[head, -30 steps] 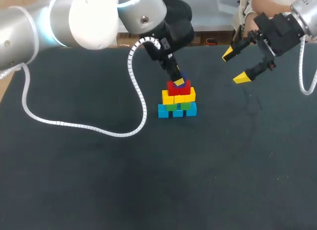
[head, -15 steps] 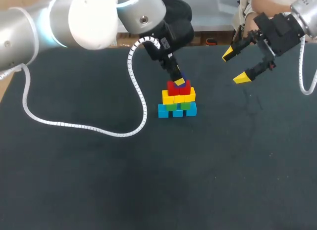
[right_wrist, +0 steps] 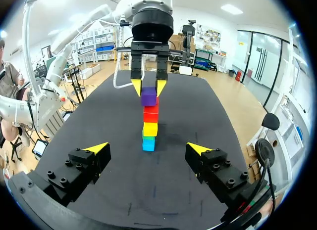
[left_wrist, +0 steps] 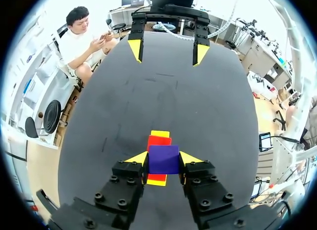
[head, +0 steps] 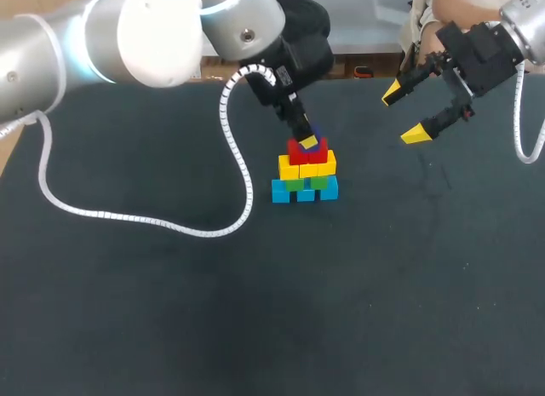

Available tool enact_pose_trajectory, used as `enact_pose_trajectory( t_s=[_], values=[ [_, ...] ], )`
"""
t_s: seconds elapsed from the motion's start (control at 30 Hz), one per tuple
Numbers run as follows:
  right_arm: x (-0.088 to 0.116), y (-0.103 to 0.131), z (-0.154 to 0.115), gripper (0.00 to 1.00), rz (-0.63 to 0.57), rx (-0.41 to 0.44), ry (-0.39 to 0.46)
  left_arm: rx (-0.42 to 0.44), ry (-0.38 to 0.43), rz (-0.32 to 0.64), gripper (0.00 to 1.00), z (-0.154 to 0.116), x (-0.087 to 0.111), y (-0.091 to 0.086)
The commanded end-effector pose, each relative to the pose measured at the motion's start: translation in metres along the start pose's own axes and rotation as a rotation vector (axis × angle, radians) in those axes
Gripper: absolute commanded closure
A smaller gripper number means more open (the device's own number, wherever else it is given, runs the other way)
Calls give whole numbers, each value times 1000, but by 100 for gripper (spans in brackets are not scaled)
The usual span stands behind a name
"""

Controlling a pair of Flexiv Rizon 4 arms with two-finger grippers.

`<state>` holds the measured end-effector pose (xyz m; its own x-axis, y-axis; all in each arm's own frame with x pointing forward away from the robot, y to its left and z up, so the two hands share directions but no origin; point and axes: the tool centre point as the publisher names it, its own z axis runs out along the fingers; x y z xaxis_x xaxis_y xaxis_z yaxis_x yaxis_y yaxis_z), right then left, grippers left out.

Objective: Place the blue cubes, place green cubes on the blue cubes, place the yellow cubes on the green cubes, then place the red cubes on the yellow cubes, and place purple cube on the red cubes.

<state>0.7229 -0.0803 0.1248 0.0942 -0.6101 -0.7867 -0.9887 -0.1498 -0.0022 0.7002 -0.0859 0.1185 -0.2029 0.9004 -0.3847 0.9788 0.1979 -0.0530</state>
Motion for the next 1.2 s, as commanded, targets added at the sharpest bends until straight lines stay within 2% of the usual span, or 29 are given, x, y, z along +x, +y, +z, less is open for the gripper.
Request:
enact_pose_trajectory(
  t_s=[0.03,0.87,0.9,0.93,1.03,1.1,1.2],
  values=[
    [0,0,0,0,1,1,1,0,-7,-3,100,-1,-1,3],
    [0,0,0,0,1,1,1,-2,-9,-16,100,1,-1,5],
    [0,0,0,0,1,1,1,1,-4,-23,91,1,-1,5],
    [0,0,0,0,1,1,1,6,-19,-25,67,2,-1,5],
    [0,0,0,0,1,1,1,8,2,-22,50,1,-2,5],
    [0,0,0,0,1,1,1,13,0,-30,0,1,-3,5],
    [0,0,0,0,1,1,1,15,-6,-30,0,-1,-4,6]
  ],
)
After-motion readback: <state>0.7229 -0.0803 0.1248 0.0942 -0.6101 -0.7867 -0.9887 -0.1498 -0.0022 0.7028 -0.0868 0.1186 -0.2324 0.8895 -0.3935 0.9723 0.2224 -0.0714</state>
